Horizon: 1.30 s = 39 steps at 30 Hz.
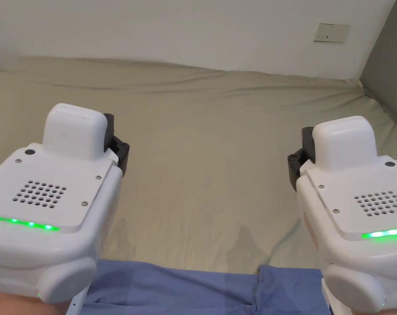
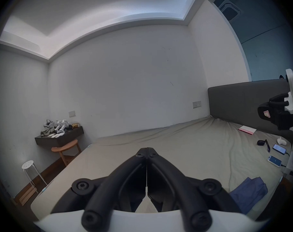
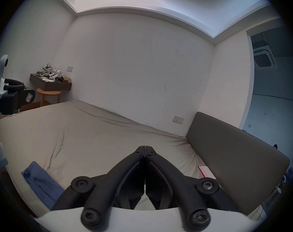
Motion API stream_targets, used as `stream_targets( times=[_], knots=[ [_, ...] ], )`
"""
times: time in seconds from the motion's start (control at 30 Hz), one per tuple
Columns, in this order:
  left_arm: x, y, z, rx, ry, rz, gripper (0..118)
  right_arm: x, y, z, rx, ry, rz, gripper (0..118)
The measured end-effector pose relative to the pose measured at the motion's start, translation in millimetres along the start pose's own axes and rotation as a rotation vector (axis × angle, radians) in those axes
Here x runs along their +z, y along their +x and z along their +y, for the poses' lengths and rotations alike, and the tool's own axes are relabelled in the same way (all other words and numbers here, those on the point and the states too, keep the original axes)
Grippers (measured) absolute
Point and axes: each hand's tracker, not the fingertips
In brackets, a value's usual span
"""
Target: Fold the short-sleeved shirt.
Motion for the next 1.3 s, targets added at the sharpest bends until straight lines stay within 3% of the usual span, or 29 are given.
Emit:
stream_targets(
  times=[0.2, 0.23, 0.3, 0.37, 0.4, 0.43, 0.53, 0.67, 0.77, 0.87, 1.1, 1.13, 1.17, 1.23, 1.27, 1.3],
  knots=[
    [-20, -10, -38, -0.057, -0.157, -0.098, 0, -7, 5, -20, 0.018, -0.066, 0.007, 2],
    [-25, -13, -50, -0.067, -0.197, -0.101, 5, -8, 6, -25, 0.021, -0.082, 0.007, 2],
    [-37, -24, -81, -0.014, -0.314, -0.152, 44, -14, 7, -35, 0.02, -0.124, 0.019, 2],
    [-51, -44, -118, 0.13, -0.461, -0.243, 93, -16, 6, -47, 0.024, -0.154, 0.025, 2],
    [-58, -56, -140, 0.222, -0.55, -0.293, 107, -17, 7, -52, 0.028, -0.167, 0.026, 2],
    [-63, -68, -161, 0.301, -0.612, -0.323, 113, -18, 7, -57, 0.032, -0.18, 0.025, 2],
    [-66, -110, -219, 0.467, -0.751, -0.32, 113, -21, 11, -71, 0.032, -0.236, 0.024, 2],
    [-62, -185, -283, 0.801, -0.888, -0.372, 114, -25, 18, -79, 0.025, -0.275, 0.019, 2],
    [-49, -216, -312, 0.967, -0.924, -0.392, 113, -27, 16, -79, 0.042, -0.286, 0.002, 2],
    [-45, -222, -329, 1.031, -0.962, -0.407, 113, -29, 12, -77, 0.051, -0.285, 0.001, 2],
    [-57, -204, -349, 1.325, -0.867, -0.681, 111, -27, 0, -70, 0.044, -0.279, 0.031, 2],
    [-60, -194, -356, 1.37, -0.921, -0.683, 105, -25, -1, -70, 0.045, -0.277, 0.035, 2],
    [-62, -182, -359, 1.365, -0.95, -0.663, 82, -25, -1, -68, 0.044, -0.275, 0.038, 2],
    [-68, -171, -361, 1.206, -1.005, -0.557, 15, -25, -1, -65, 0.043, -0.27, 0.042, 2],
    [-72, -163, -362, 1.094, -1.071, -0.469, 11, -24, -1, -64, 0.042, -0.267, 0.042, 2],
    [-72, -164, -360, 1.253, -0.95, -0.596, 11, -24, 0, -62, 0.042, -0.266, 0.042, 2]
  ],
)
